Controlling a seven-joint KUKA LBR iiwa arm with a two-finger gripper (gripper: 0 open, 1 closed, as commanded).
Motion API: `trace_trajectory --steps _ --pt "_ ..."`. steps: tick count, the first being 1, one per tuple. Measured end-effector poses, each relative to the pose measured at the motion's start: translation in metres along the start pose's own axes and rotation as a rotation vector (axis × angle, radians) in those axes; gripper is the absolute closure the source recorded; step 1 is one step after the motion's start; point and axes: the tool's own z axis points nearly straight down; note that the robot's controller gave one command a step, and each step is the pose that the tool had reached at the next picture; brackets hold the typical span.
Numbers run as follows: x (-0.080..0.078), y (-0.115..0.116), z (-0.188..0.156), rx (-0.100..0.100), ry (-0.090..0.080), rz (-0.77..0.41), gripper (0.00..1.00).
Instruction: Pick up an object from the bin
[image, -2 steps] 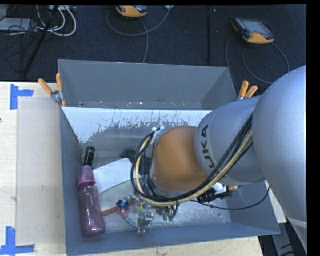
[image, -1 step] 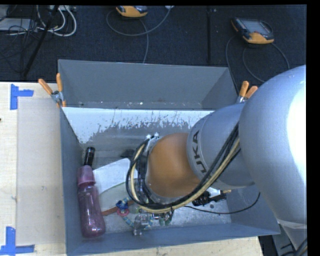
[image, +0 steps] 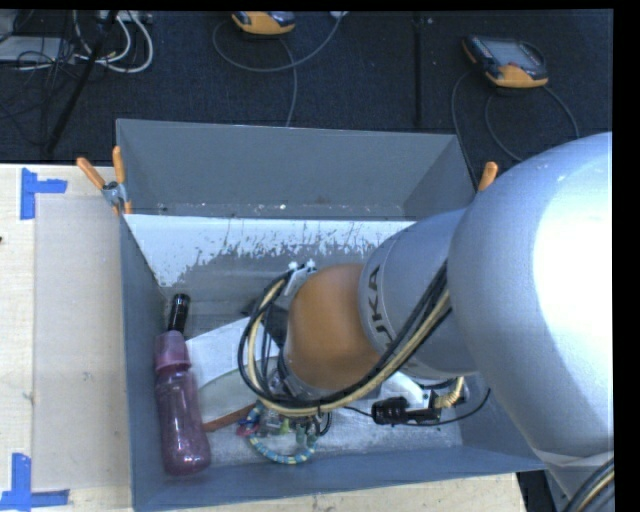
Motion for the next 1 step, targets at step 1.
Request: trace_trajectory --steps 1 --pt "0.0000 -0.0001 0.0000 0.000 0.000 0.000 1.00"
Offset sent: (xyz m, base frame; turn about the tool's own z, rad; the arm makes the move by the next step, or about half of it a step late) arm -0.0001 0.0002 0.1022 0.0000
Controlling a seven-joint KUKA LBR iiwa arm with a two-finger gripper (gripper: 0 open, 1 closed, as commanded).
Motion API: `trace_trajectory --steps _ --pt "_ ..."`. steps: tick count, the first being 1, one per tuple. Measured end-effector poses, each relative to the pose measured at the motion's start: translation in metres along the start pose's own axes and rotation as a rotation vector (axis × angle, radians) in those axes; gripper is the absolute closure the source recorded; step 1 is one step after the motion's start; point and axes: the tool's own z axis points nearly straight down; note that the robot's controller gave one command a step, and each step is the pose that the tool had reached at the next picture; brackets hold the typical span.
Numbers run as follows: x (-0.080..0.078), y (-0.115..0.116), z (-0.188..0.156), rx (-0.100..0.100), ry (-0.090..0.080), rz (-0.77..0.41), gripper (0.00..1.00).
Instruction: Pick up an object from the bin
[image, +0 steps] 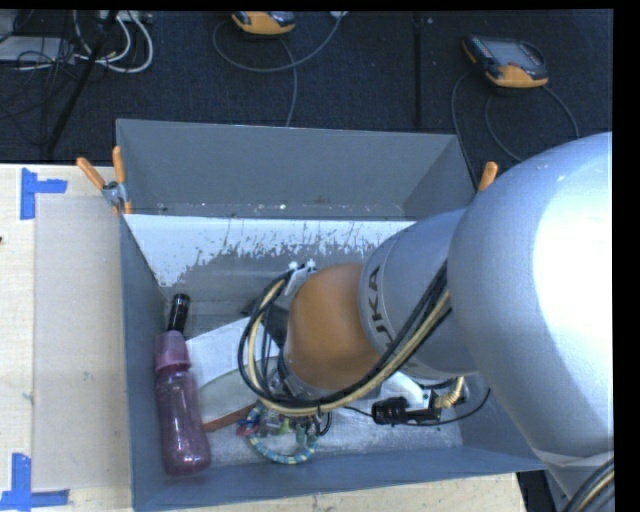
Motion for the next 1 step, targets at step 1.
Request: trace_trajectory --steps 1 --pt "0.0006 -0.0005 -0.0045 0.001 0.002 0.001 1.00"
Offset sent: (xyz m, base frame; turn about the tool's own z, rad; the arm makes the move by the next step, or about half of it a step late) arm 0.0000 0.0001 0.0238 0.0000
